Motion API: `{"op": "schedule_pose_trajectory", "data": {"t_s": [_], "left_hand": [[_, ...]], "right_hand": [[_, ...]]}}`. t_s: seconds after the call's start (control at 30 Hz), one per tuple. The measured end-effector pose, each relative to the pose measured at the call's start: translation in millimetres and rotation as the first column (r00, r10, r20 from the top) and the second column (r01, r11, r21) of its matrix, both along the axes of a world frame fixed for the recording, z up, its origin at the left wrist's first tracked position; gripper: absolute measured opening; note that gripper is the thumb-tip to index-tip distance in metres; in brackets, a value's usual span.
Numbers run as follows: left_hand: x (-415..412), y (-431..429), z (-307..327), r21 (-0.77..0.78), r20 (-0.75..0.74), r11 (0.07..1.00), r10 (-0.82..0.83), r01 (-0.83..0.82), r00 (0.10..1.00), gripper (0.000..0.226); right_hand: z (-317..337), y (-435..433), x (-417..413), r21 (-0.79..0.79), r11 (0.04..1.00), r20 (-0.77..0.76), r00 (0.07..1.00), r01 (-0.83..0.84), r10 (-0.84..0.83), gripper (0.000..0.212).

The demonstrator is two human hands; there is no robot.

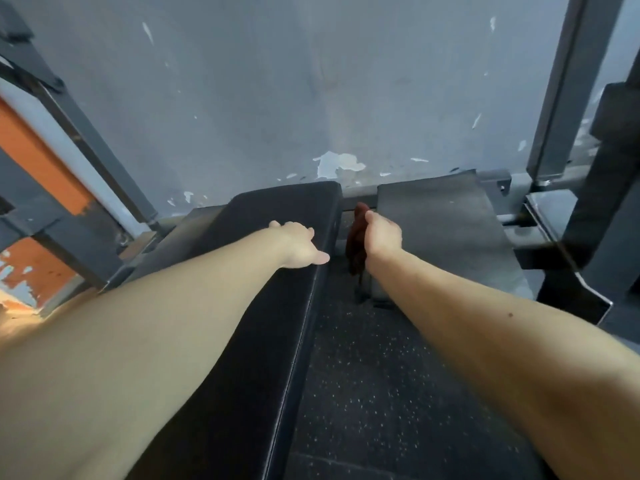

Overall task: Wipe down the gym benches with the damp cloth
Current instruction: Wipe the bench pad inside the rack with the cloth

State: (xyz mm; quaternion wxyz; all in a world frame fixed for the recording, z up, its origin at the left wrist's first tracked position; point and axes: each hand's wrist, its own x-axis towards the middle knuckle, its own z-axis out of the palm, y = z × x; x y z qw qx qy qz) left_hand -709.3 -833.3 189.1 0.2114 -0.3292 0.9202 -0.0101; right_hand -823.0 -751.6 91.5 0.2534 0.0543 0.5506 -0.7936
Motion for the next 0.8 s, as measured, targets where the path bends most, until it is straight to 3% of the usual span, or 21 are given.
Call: {"op": "schedule_pose_trajectory", "data": {"t_s": [0.17, 0.27, 0.5, 0.67, 0.8], "left_hand": [[0, -18, 9, 0.026, 0.091, 0.998, -0.052, 0.05, 0.994, 0.062], [3, -26, 3, 0.072, 0.034, 0.997, -0.04, 0.037, 0.999, 0.062], [8, -37, -8, 0.159, -0.097, 0.986, -0.037, 0.052, 0.995, 0.061], [11, -45, -17, 0.158, -0.115, 0.987, -0.022, 0.041, 0.993, 0.061], [10, -40, -15, 0.136, -0.104, 0.99, -0.033, 0.047, 0.994, 0.06]], "right_hand": [[5, -30, -10, 0.025, 0.994, -0.18, 0.978, -0.105, 0.108, 0.032], [-5, -40, -2, 0.077, 0.987, -0.279, 0.948, -0.139, 0.155, 0.037], [-29, -39, -2, 0.064, 0.987, -0.283, 0.946, -0.145, 0.157, 0.034], [-20, -73, -45, 0.086, 0.995, -0.243, 0.968, -0.049, 0.068, 0.025], [-6, -92, -87, 0.148, 0.987, -0.277, 0.955, -0.066, 0.106, 0.021]]}}
